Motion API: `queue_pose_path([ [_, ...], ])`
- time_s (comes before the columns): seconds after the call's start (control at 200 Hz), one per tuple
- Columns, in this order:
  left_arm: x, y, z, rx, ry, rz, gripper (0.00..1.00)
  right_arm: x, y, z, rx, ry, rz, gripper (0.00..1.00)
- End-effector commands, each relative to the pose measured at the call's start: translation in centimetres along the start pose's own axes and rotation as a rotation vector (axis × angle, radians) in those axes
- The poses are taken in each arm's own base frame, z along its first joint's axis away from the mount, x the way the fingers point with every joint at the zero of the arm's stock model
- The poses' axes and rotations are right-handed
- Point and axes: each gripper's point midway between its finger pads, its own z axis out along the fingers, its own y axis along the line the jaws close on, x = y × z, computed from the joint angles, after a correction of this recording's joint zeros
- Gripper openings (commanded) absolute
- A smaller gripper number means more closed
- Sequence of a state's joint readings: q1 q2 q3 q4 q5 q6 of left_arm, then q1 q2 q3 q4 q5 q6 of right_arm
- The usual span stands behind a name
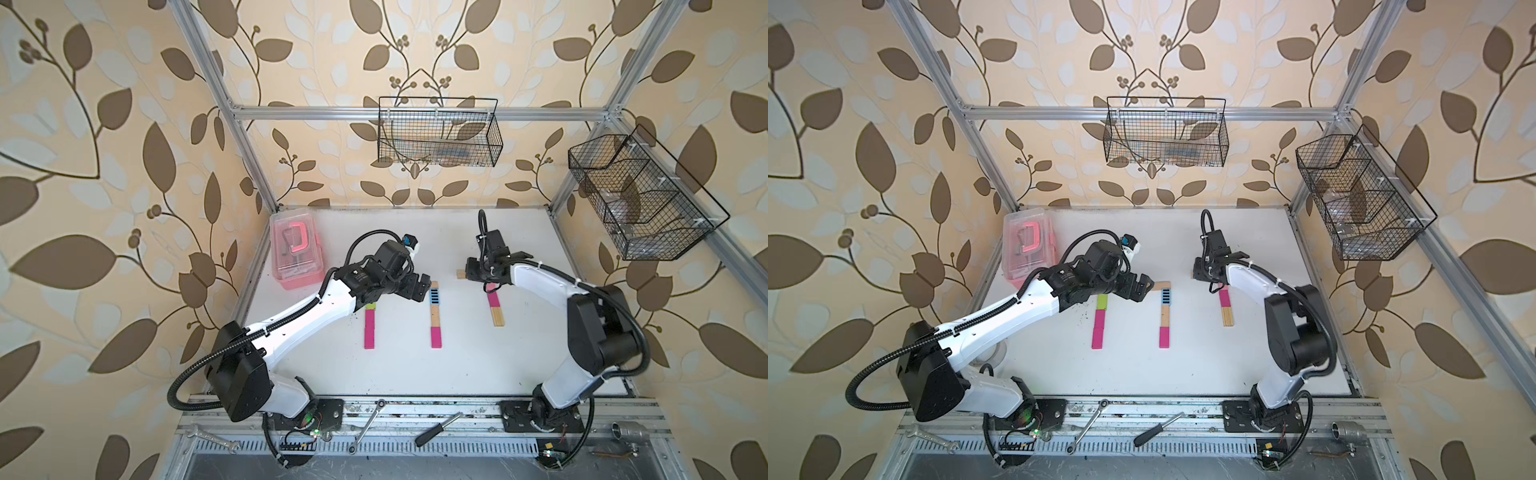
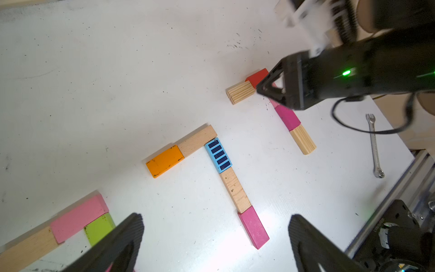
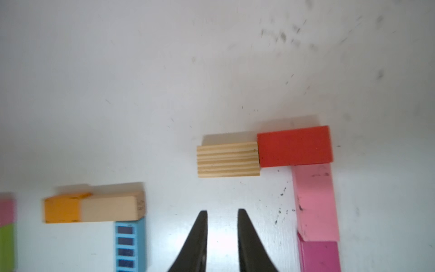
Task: Assemble the number 7 with building blocks
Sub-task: Adjust the building block at the center of the board.
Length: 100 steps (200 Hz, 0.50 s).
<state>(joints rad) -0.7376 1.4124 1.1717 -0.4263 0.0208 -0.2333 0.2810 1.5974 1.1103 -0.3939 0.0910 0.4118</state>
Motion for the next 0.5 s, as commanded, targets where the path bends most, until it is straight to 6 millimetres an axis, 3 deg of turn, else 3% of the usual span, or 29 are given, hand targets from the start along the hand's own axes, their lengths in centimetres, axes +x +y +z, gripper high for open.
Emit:
queue_pose_path([
  [0.0,-1.1,1.0,-1.5,-0.04,-0.051,0.021,0.99,-1.8,-1.7,-3.5,0.096,-0.062,-0.075,0.46],
  [0.11,-0.9,1.7,-2.0,-0.074,-0.06,0.031,0.99,-2.4,-2.8,-5.3,0.12,-0.093,-0.107,0.65],
  [0.235,-0.8,2.6,-3.1,-0.119,-0.085,0.044,0.99,-2.5,-3.7,-6.5,0.121,-0.108,-0.131,0.76],
  [0.31,-0.6,3.2,-3.6,-0.146,-0.094,0.042,0.99,-1.9,-3.2,-6.2,0.066,-0.088,-0.15,0.77],
  [0.39,-0.4,3.5,-4.0,-0.162,-0.091,0.041,0.99,-1.1,-2.7,-5.1,0.03,-0.04,-0.144,0.69],
  [0.495,-0.2,3.8,-4.3,-0.177,-0.087,0.038,0.99,0.2,-2.0,-3.5,0.019,-0.003,-0.147,0.65],
])
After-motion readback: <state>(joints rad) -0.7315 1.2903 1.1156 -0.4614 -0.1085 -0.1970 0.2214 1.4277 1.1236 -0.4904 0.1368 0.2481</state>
